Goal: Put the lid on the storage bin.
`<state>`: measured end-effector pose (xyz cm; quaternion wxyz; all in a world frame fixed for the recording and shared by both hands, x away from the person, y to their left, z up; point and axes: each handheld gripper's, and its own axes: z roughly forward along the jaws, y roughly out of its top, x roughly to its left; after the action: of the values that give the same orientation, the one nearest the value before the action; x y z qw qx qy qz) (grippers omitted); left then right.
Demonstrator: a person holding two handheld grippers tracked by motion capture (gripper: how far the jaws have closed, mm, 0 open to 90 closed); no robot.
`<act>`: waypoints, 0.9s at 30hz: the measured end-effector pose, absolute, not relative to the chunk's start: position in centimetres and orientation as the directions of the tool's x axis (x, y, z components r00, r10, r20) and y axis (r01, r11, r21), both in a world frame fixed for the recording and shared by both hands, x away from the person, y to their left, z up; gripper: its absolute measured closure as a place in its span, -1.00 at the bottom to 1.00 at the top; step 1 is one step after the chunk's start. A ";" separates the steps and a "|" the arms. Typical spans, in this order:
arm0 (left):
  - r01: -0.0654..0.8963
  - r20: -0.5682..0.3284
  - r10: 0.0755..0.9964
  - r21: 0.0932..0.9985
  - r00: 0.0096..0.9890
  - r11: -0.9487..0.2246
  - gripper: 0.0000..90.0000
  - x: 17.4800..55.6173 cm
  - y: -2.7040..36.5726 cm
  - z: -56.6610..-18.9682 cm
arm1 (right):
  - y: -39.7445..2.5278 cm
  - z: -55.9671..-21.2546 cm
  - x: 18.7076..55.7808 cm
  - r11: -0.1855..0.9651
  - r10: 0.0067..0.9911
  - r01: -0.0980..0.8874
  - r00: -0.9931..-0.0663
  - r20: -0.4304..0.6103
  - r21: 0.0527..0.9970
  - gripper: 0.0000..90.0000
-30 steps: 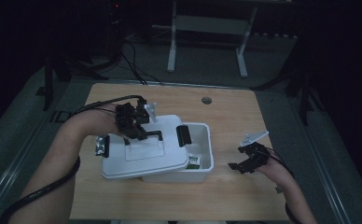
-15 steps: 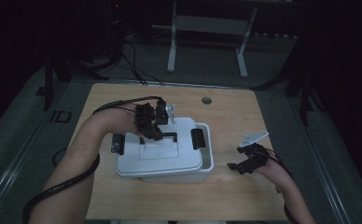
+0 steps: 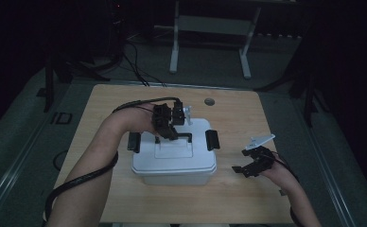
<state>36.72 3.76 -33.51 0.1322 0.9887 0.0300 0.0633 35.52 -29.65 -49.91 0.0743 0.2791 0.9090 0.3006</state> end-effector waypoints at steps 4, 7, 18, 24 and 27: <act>0.047 0.114 0.082 0.280 0.990 -0.959 0.86 37.1 3.3 -33.7 | -29.6 -49.9 35.5 0.666 0.548 0.460 -0.836 0.032 0.587 -0.68; 0.037 0.112 0.070 0.269 0.991 -0.962 0.86 37.3 3.0 -33.9 | -29.6 -49.9 35.5 0.667 0.548 0.460 -0.836 0.033 0.587 -0.68; 0.032 0.090 0.058 0.268 0.994 -0.963 0.86 37.7 2.8 -35.6 | -29.5 -50.1 35.6 0.662 0.545 0.463 -0.837 0.045 0.589 -0.68; 0.034 0.091 0.059 0.259 0.994 -0.965 0.86 37.8 2.7 -35.6 | -29.2 -50.2 35.6 0.666 0.540 0.459 -0.841 0.045 0.588 -0.68; 0.035 0.101 0.066 0.276 0.993 -0.960 0.60 37.6 2.8 -35.4 | -29.1 -50.2 35.6 0.665 0.539 0.458 -0.841 0.046 0.590 -0.68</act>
<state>37.61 2.75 -35.42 0.1382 0.9886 0.0256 0.0548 35.58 -29.07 -50.16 0.0660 0.2739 0.9100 0.3041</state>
